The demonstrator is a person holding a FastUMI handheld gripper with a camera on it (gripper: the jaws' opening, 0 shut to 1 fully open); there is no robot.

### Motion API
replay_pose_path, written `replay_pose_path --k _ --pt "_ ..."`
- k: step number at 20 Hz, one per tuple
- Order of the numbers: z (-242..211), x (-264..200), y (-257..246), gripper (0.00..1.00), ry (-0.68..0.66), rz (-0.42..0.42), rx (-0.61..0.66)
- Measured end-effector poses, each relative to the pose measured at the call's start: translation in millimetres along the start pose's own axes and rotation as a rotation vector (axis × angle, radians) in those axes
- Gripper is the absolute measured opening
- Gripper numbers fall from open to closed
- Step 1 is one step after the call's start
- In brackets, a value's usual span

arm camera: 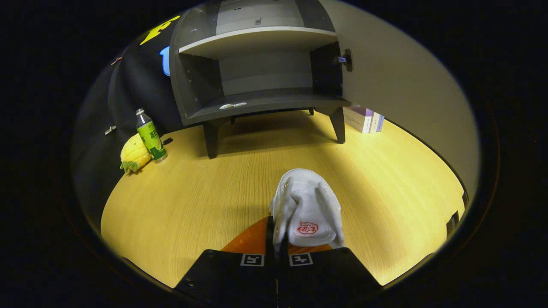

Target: Open the shoe cabinet door, grab the shoes and put them into the shoe cabinet, then close the shoe cabinet door.

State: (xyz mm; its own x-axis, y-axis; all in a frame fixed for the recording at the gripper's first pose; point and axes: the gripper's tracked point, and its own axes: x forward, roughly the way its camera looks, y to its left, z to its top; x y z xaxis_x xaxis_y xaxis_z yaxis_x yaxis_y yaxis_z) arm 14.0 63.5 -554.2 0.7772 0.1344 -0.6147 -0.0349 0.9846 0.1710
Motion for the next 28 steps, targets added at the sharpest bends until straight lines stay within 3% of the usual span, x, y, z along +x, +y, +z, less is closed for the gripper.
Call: replay_pose_path --k 9,18,24,28 --pt "124.3 -93.0 7.2 0.06 -0.106 0.023 0.005" --pt "284.3 -162.0 41.5 0.06 -0.246 0.053 -0.005" --pt "376.8 -160.8 71.2 0.06 -0.319 0.085 -0.039" --pt "419.8 -116.2 84.1 0.06 -0.291 0.083 -0.072"
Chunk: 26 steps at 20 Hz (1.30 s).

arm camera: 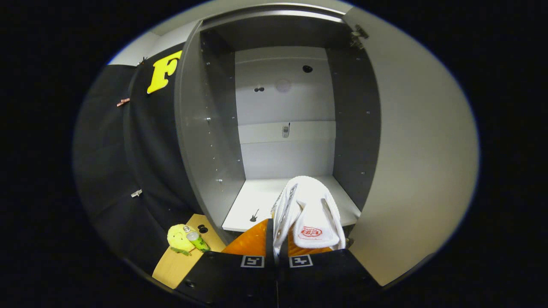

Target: Open the shoe cabinet door, grab the shoes and put them into the shoe cabinet, then close the shoe cabinet door.

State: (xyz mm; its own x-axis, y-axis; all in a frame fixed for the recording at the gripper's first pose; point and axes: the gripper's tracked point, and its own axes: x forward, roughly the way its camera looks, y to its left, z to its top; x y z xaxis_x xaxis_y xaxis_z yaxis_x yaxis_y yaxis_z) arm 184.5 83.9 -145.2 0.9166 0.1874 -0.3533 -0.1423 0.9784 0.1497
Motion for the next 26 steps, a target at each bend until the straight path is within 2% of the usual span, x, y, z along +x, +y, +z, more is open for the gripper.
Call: replay_pose_path --k 7,14,18,22,26 --pt "7.6 123.8 -2.8 0.06 0.098 0.001 -0.09" --pt "-21.9 209.4 -31.9 0.06 0.188 -0.088 -0.223" --pt "-31.4 230.4 -37.9 0.06 0.221 -0.118 -0.344" --pt "-43.7 251.6 -29.9 0.06 0.254 -0.107 -0.381" --pt "-45.9 253.2 -30.3 0.08 0.253 -0.151 -0.408"
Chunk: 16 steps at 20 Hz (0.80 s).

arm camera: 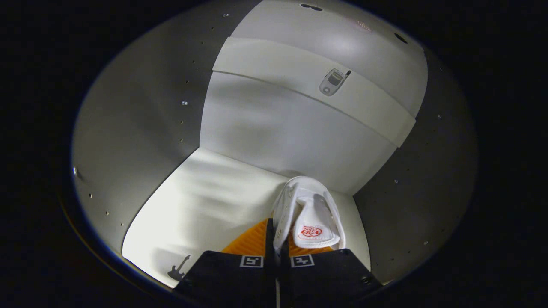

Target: Open the shoe cabinet door, grab the shoes and put them into the shoe cabinet, then close the shoe cabinet door.

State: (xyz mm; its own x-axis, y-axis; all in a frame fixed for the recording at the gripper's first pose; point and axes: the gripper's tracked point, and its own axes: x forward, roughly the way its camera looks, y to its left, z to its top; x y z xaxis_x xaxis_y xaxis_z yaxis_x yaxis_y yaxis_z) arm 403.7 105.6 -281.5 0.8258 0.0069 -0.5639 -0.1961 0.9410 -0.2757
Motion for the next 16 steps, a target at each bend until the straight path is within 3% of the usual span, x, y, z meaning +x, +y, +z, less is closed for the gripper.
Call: replay_pose_path --k 3,7,10,16 --pt "-4.3 -5.8 -0.5 0.18 0.023 -0.005 0.024" --pt "-5.9 -21.8 6.8 0.43 0.043 0.061 0.119" --pt "-5.8 -40.8 12.2 0.98 0.041 0.1 0.149" --pt "4.2 -88.4 -2.5 0.98 -0.029 0.1 0.197"
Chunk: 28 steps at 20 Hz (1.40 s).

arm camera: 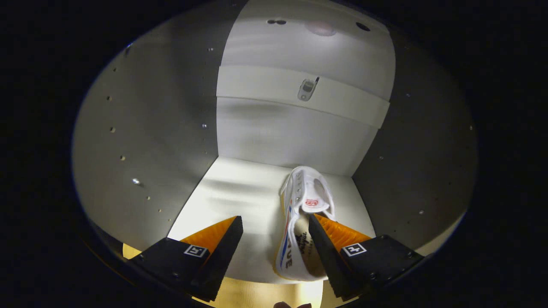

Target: Open the shoe cabinet door, grab the shoes and put them into the shoe cabinet, then close the shoe cabinet door.

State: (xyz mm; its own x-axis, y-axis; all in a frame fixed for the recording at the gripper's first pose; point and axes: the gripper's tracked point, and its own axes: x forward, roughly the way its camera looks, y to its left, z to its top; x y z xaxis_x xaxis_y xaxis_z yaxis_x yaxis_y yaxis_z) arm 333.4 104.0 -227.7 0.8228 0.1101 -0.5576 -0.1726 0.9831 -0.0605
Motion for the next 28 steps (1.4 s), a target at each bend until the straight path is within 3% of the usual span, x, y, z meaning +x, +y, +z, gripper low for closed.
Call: replay_pose_path --k 12,23,28 --pt "47.2 -156.5 -26.0 0.98 -0.328 0.003 0.098" --pt "-22.2 -345.6 -51.9 0.98 -0.506 -0.046 0.061" --pt "-51.6 -421.5 -75.0 0.98 -0.535 -0.065 0.113"
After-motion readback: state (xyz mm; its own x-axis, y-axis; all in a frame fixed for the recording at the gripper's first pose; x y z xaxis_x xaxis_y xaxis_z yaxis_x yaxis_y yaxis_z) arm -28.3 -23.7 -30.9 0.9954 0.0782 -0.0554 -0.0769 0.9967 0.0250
